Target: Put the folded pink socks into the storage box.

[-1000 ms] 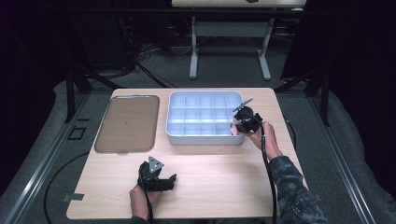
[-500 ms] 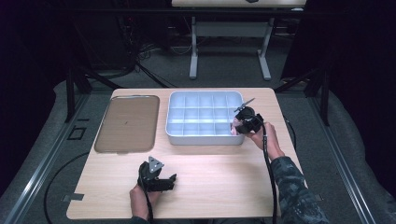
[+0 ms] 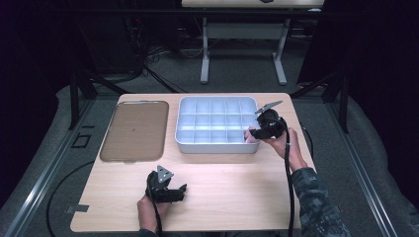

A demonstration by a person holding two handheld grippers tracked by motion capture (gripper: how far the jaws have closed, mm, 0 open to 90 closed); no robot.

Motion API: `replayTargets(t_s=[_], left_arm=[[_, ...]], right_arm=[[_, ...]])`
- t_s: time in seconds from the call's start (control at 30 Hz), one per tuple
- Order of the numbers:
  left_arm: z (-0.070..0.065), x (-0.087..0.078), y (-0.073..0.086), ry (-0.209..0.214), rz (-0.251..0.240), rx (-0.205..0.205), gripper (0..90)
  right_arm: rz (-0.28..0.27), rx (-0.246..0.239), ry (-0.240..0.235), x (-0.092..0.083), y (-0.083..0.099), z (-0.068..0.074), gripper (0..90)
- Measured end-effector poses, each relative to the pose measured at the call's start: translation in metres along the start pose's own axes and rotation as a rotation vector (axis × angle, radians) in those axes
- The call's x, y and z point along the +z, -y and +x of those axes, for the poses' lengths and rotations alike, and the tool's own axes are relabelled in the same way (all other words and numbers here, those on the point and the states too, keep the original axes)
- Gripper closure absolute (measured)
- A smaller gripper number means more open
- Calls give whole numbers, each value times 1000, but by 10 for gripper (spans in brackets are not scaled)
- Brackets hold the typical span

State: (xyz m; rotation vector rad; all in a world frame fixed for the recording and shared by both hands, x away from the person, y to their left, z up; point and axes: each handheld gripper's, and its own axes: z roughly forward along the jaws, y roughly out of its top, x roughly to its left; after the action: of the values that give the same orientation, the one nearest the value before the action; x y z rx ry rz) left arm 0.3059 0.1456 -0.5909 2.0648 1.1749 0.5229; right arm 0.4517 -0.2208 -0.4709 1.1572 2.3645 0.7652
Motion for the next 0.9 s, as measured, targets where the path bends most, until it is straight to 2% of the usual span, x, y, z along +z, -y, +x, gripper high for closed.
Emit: replayTargets(t_s=[0.23,0.37,0.57,0.7,0.8,0.9], left_arm=[[0,0,0,0,-1,-1,120],[0,0,0,1,0,0,120],[0,0,0,1,-1,0,121],[0,0,0,1,0,0,121],[0,0,0,1,0,1,121],[0,0,0,1,1,2,121]], right_arm=[[4,-5,-10,9,-2,6,745],[25,-4,-21,17,-3,9,824],[54,21,-62,26,-2,12,840],[58,37,-64,29,0,13,840],[31,41,-66,30,4,14,830],[11,54,-68,26,6,12,761]])
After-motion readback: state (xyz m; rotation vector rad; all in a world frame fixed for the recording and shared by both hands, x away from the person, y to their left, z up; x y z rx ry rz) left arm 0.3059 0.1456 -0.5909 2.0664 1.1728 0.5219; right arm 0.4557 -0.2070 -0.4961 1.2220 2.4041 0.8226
